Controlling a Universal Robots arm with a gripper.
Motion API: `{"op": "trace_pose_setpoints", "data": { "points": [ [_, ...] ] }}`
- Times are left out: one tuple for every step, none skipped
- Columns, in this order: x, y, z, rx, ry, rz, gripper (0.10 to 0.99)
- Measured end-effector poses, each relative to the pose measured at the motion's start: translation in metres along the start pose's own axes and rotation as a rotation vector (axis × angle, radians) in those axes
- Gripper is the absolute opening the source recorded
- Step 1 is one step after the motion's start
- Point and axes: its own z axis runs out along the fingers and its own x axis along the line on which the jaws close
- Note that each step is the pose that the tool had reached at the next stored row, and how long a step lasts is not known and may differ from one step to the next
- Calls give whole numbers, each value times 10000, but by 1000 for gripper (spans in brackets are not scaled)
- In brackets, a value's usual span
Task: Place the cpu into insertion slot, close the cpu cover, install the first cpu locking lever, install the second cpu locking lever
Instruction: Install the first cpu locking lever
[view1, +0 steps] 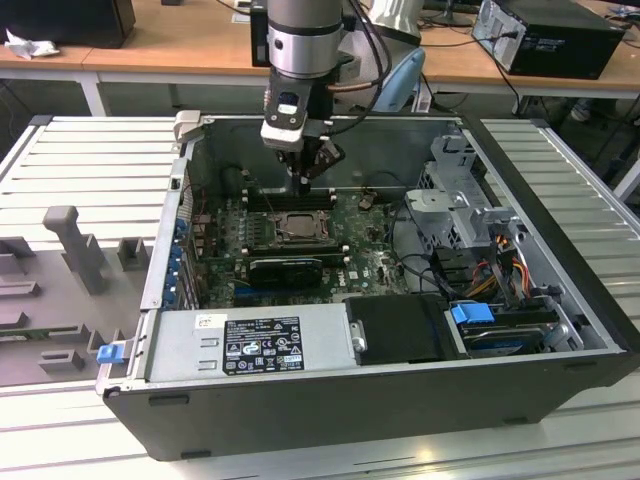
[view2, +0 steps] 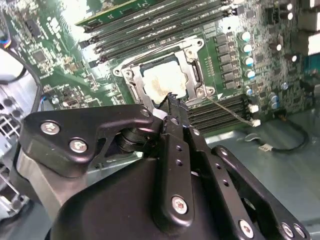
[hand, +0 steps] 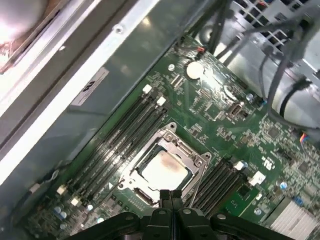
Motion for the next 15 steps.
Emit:
{"op": "trace_pose_setpoints", "data": {
  "points": [
    [0, 0, 0, 5, -17, -281, 106],
    [0, 0, 0, 8, -33, -580, 106],
    [0, 0, 0, 8, -46, -900, 106],
    [0, 0, 0, 8, -54, -1077, 106],
    [0, 0, 0, 9, -60, -1211, 106],
    [0, 0, 0, 9, -71, -1492, 106],
    [0, 0, 0, 3, -89, -2053, 106],
    [0, 0, 0, 2, -102, -2388, 106],
    [0, 0, 0, -1, -112, -2686, 106],
    [0, 0, 1, -7, -122, -3042, 106],
    [0, 0, 0, -7, -128, -3172, 106],
    [0, 0, 0, -6, -133, -3294, 106],
    [0, 0, -1, -2, -142, -3470, 106],
    [0, -1, -1, -2, -146, -3588, 106],
    [0, 0, 0, -4, -150, -3706, 106]
  ]
}}
